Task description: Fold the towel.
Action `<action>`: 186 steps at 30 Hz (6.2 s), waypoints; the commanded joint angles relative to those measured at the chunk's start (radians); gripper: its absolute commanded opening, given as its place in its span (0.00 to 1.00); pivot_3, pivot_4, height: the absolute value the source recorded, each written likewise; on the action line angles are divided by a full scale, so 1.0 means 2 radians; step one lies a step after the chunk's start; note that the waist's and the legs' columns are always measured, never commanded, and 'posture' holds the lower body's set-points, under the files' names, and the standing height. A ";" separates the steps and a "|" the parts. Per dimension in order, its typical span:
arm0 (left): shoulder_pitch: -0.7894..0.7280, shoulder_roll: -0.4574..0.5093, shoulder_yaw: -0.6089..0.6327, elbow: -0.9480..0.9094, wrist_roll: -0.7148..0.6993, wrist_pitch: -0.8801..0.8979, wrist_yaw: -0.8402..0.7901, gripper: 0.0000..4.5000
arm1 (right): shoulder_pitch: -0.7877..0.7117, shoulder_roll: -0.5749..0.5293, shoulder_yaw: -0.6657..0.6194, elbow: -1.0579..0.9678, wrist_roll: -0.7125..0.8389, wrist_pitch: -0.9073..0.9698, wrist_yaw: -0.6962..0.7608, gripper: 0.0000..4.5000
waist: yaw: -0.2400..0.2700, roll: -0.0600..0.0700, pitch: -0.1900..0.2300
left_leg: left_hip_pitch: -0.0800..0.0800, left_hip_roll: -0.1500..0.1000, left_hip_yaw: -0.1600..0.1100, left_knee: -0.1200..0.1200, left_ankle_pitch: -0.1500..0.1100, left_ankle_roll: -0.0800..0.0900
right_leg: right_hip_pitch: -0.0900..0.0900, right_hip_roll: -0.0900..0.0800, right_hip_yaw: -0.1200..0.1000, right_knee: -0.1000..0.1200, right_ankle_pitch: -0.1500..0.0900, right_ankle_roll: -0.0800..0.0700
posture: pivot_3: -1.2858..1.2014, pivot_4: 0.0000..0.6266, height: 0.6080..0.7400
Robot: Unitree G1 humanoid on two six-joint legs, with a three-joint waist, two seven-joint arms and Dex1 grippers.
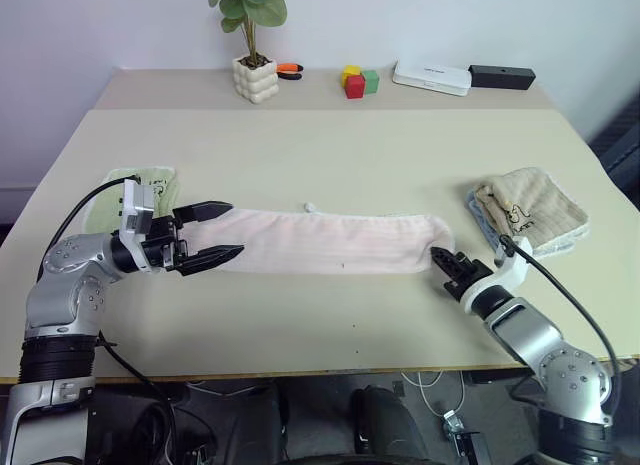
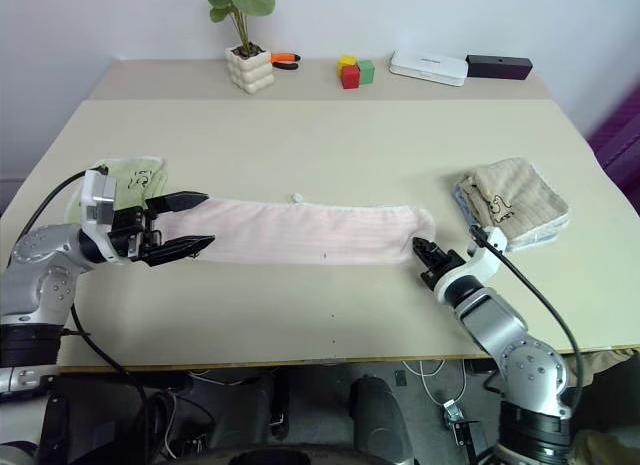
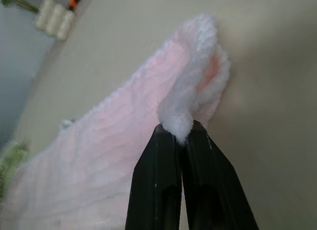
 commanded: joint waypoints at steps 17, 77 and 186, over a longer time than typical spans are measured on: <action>-0.018 -0.004 0.004 0.023 0.005 -0.034 0.004 1.00 | -0.074 -0.159 0.125 -0.114 -0.237 -0.039 0.228 0.00 | 0.000 0.000 0.000 | 0.000 0.000 0.000 0.000 0.000 0.000 | 0.000 0.001 0.000 0.000 0.001 0.001 | 0.52 0.24 0.96; -0.061 -0.257 -0.084 -0.066 0.007 0.027 0.259 0.25 | -0.226 0.097 0.195 0.054 -0.421 -0.145 0.246 0.25 | 0.001 0.000 0.000 | -0.001 0.000 -0.001 0.000 0.000 0.000 | 0.000 0.001 0.000 0.000 0.001 0.002 | 0.52 0.24 0.96; 0.016 -0.097 -0.082 -0.229 -0.302 0.262 0.545 0.00 | -0.124 -0.162 0.062 -0.034 -0.257 -0.155 0.577 1.00 | 0.010 0.000 0.000 | 0.001 -0.002 0.000 -0.001 -0.001 0.001 | 0.002 -0.002 0.000 -0.004 -0.001 -0.003 | 0.52 0.24 0.96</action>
